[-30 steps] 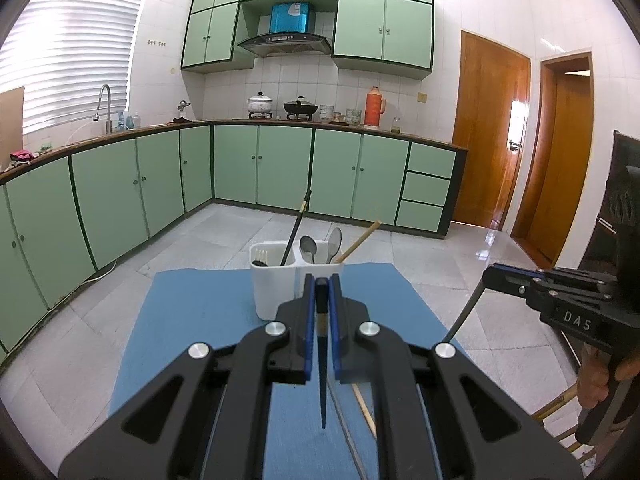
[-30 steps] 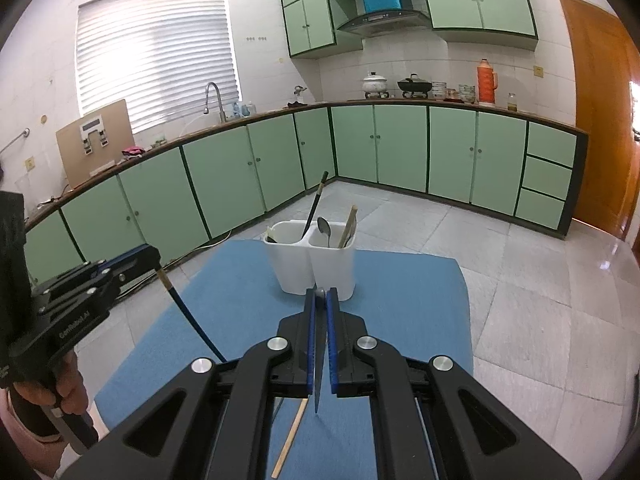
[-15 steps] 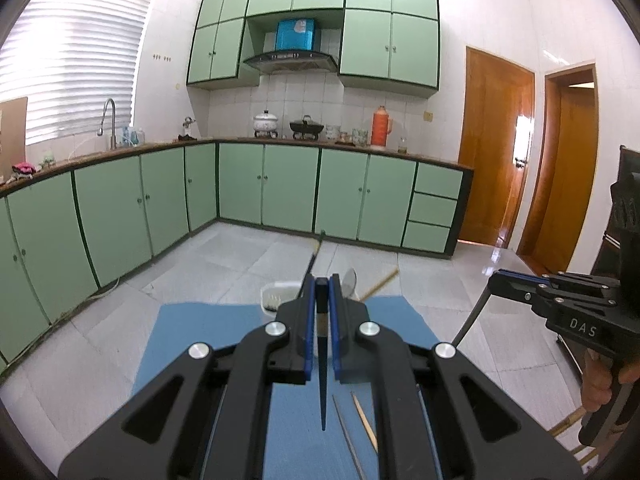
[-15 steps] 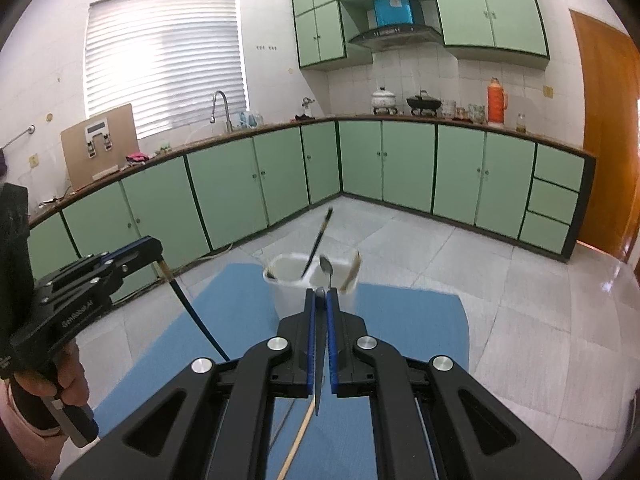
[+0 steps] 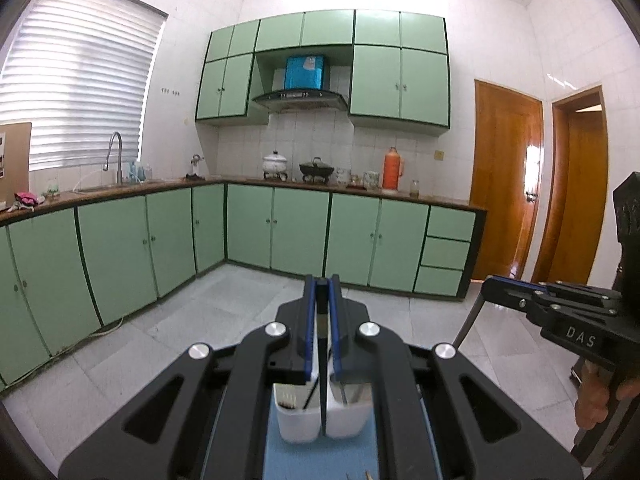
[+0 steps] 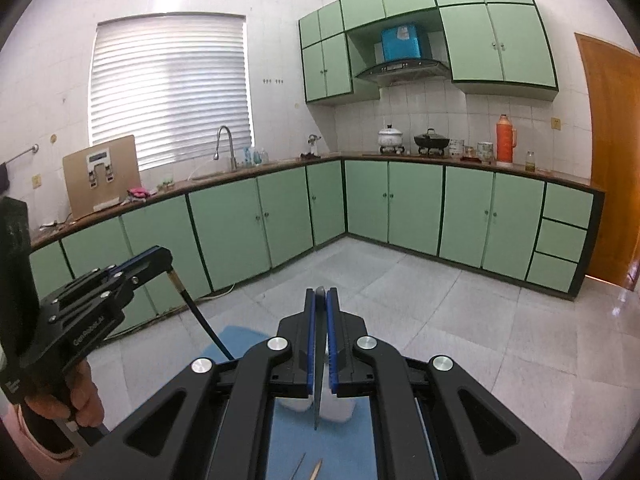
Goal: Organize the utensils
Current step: 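Lift the black chopstick to the holder with the left tool while the right carries the grey one, then lower both chopsticks into the holder and open both tools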
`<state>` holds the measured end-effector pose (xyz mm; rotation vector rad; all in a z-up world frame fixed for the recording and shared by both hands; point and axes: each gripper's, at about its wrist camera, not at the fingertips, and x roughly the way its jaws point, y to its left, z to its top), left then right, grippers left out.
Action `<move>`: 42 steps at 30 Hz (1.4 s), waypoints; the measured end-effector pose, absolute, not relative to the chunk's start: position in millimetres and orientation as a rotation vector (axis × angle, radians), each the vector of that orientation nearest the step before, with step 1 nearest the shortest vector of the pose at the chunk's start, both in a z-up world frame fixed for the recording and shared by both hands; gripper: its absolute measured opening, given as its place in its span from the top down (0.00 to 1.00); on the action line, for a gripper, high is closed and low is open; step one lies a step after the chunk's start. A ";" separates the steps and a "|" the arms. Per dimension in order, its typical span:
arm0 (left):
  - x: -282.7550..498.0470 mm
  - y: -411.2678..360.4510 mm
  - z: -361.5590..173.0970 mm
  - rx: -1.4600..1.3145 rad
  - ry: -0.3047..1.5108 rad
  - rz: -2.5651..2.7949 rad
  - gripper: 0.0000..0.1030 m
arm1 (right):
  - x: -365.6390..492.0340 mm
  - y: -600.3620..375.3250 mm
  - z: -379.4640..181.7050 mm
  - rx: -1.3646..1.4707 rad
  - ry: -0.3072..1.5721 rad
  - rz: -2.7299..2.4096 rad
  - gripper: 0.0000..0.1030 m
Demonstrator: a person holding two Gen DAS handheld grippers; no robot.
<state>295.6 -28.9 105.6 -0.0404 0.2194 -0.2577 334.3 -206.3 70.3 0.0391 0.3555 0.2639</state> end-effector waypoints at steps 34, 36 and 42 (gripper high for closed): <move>427.3 -48.9 12.5 0.010 0.373 -0.163 0.94 | 453.6 -203.0 -14.0 0.100 0.498 0.201 0.95; 430.1 -48.4 7.0 0.014 0.389 -0.158 0.94 | 456.3 -203.8 -19.5 0.108 0.511 0.194 0.95; 435.5 -39.2 -1.9 0.012 0.408 -0.140 0.94 | 464.4 -211.0 -32.2 0.131 0.548 0.177 0.95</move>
